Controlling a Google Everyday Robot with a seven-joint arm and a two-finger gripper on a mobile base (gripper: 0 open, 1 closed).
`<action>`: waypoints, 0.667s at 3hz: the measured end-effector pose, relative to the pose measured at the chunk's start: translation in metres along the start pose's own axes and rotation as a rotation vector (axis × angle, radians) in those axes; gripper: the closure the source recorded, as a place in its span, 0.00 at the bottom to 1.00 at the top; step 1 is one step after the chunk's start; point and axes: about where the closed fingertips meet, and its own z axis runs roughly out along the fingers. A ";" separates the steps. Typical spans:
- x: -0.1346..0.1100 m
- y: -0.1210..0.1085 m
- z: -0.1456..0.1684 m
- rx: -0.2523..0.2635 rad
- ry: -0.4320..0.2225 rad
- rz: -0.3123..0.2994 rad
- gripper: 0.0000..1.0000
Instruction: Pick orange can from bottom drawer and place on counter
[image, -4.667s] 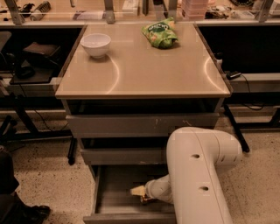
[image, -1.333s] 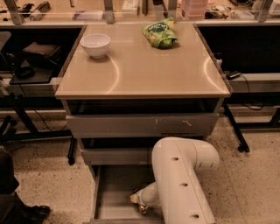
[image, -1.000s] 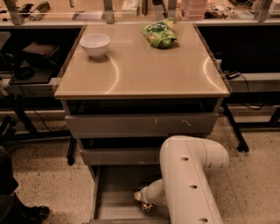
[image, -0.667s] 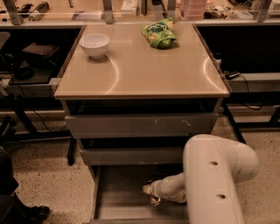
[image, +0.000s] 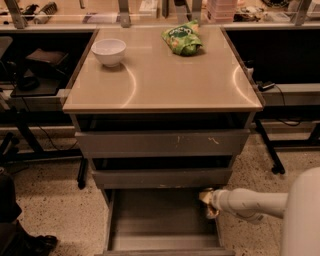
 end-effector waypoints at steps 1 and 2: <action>-0.042 -0.047 -0.085 0.044 -0.063 0.046 1.00; -0.085 -0.066 -0.159 0.070 -0.119 0.063 1.00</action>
Offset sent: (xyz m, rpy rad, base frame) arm -0.0096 -0.1811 0.2493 -0.0474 -0.1511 -0.1815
